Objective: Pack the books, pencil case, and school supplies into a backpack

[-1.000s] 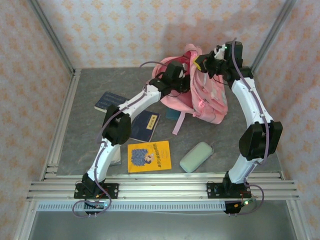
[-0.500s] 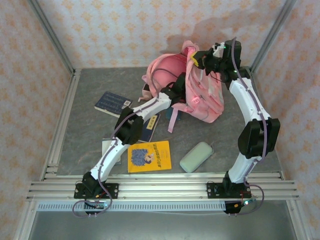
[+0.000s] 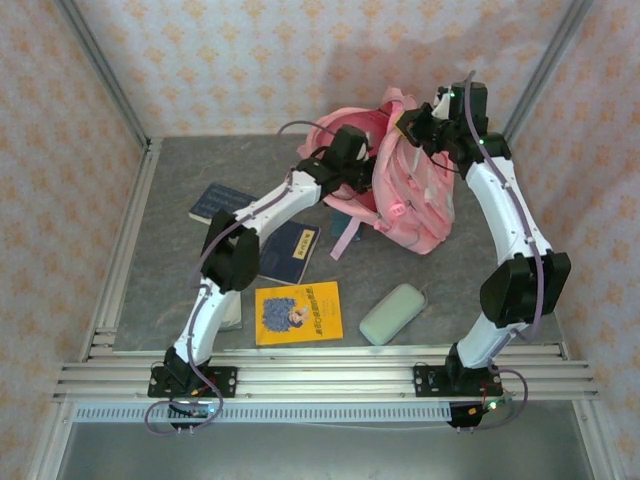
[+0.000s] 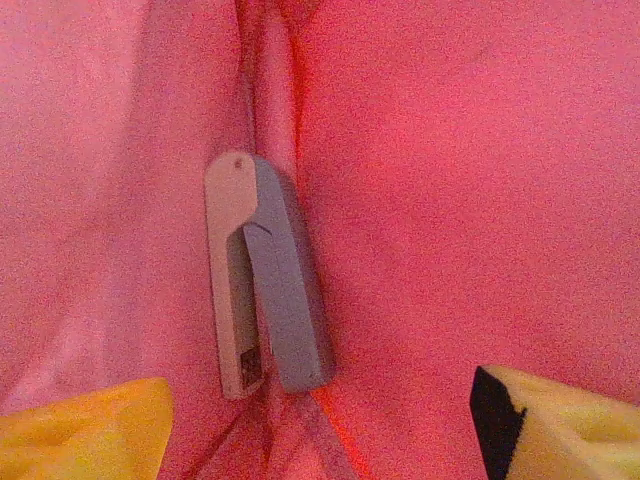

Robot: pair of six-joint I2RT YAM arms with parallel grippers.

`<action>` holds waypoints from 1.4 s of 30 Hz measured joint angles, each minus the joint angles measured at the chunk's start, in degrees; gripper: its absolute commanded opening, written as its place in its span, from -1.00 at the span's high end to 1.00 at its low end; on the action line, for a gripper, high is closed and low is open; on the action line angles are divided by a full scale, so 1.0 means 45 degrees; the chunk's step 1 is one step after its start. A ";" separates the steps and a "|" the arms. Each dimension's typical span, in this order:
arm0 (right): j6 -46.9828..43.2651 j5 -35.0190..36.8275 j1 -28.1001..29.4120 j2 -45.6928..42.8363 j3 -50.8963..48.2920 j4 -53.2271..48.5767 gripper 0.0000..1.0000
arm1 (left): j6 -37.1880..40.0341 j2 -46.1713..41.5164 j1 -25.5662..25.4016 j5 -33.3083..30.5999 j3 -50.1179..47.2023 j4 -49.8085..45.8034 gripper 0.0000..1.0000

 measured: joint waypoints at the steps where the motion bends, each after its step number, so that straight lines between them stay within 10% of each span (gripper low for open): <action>1: -0.0170 0.0160 0.0000 -0.0029 0.0000 -0.0180 1.00 | 0.0107 -0.0277 0.0073 -0.0010 -0.0146 -0.0024 -0.58; 19: -0.1049 -0.0981 0.0355 0.0525 0.0413 -0.1307 1.00 | 0.3045 -0.3954 0.0253 -0.2331 -0.3347 -0.2137 -0.53; 26: -0.1098 -0.0631 0.0097 0.0529 0.0335 -0.0855 1.00 | 0.3920 -0.5532 0.0408 -0.2676 -0.4537 -0.2890 -0.22; 33: -0.1098 0.0078 -0.0306 0.0529 -0.0204 -0.0340 1.00 | 0.4080 -0.6314 0.0398 -0.2565 -0.4051 -0.2846 0.58; 42: -0.1540 0.0651 -0.0311 0.0529 0.0039 -0.0947 1.00 | 0.5187 -0.7524 -0.1481 -0.3599 -0.5775 -0.3016 0.35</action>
